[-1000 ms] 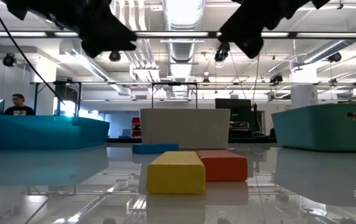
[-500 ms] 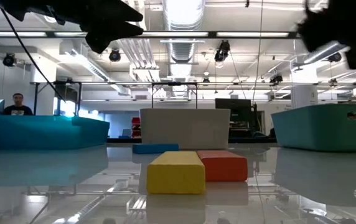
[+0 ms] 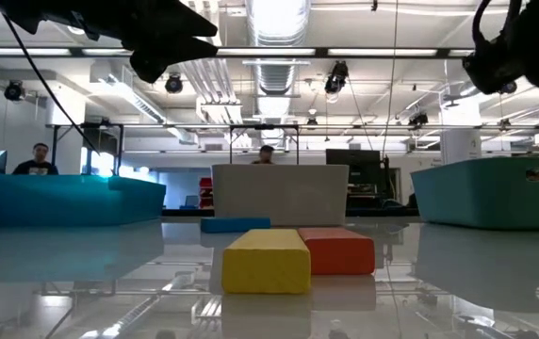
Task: Sort & place blocks by color
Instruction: Put the orange block into the green bin
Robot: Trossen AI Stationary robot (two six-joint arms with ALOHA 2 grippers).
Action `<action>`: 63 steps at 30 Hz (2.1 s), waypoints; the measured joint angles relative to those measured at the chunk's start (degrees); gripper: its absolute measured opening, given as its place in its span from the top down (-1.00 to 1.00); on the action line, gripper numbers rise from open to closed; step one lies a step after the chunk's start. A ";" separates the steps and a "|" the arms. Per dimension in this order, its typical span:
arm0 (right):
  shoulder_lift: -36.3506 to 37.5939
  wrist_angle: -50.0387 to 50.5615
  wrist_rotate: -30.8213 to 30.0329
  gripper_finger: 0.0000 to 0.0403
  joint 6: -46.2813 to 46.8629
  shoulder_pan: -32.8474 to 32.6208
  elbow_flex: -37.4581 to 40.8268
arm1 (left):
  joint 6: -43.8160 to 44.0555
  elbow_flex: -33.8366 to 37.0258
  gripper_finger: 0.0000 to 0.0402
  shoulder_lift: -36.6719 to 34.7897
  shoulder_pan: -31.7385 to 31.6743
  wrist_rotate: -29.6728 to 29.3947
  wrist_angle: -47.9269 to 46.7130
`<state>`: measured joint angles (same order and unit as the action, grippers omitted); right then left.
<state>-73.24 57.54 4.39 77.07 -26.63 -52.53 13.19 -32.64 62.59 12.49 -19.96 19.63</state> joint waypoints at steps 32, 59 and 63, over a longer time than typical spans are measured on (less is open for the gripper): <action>-25.45 3.94 -0.56 0.05 -14.83 0.02 -11.37 | -0.37 0.11 0.22 -0.04 0.00 0.01 -0.01; -17.21 26.72 -14.63 0.40 -35.48 14.96 -26.82 | -0.58 0.17 0.22 -0.04 -0.02 -0.01 -0.15; -12.70 26.48 -14.51 0.40 -39.21 24.93 -22.90 | -0.57 0.17 0.22 -0.04 -0.02 -0.01 -0.59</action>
<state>-85.94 84.02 -10.12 37.86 -1.70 -75.43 12.62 -32.47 62.54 12.47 -19.97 19.04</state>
